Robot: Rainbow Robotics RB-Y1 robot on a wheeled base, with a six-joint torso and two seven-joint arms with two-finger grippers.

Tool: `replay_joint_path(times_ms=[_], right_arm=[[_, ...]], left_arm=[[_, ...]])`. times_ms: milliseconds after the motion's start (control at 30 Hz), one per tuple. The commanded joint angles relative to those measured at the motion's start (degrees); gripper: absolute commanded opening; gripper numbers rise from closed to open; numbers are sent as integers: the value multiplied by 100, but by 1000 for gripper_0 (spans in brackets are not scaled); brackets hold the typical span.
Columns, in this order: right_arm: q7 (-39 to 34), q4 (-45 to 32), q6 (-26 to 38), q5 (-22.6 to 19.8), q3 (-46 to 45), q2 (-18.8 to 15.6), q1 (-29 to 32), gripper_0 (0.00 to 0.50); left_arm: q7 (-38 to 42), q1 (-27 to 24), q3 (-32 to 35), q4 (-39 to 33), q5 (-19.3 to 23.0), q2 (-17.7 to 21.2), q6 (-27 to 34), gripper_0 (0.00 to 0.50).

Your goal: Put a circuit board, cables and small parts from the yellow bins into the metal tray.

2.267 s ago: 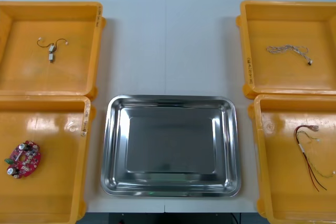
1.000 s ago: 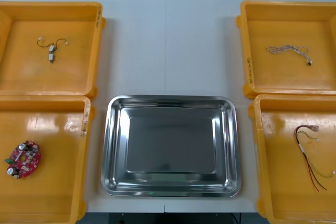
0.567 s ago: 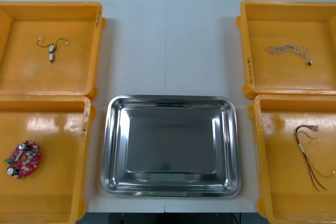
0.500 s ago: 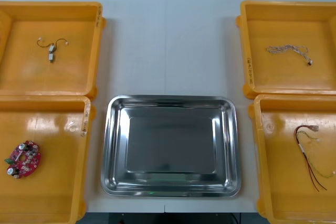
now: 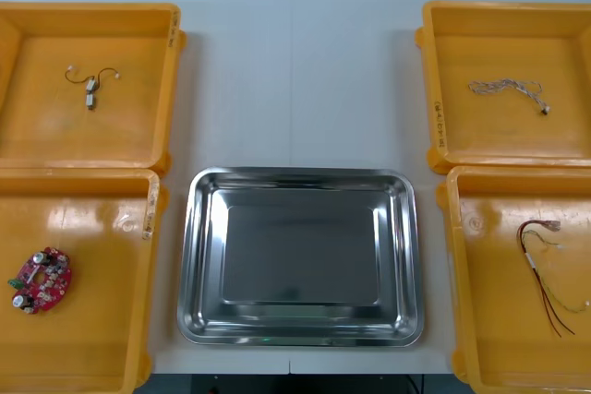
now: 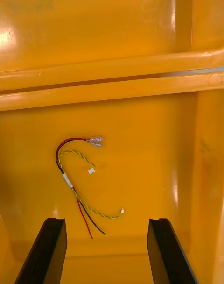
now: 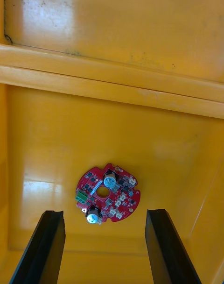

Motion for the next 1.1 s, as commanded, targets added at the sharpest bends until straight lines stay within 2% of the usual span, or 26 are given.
replay_joint_path(times_ms=[33, 1100], right_arm=[[241, -148, 27, -47, -200, 61, 75, 500], [241, -148, 27, -47, -200, 61, 75, 500]], left_arm=[[-473, 117, 171, -168, -58, -53, 49, 500], [-473, 117, 171, -168, -58, -53, 49, 500]])
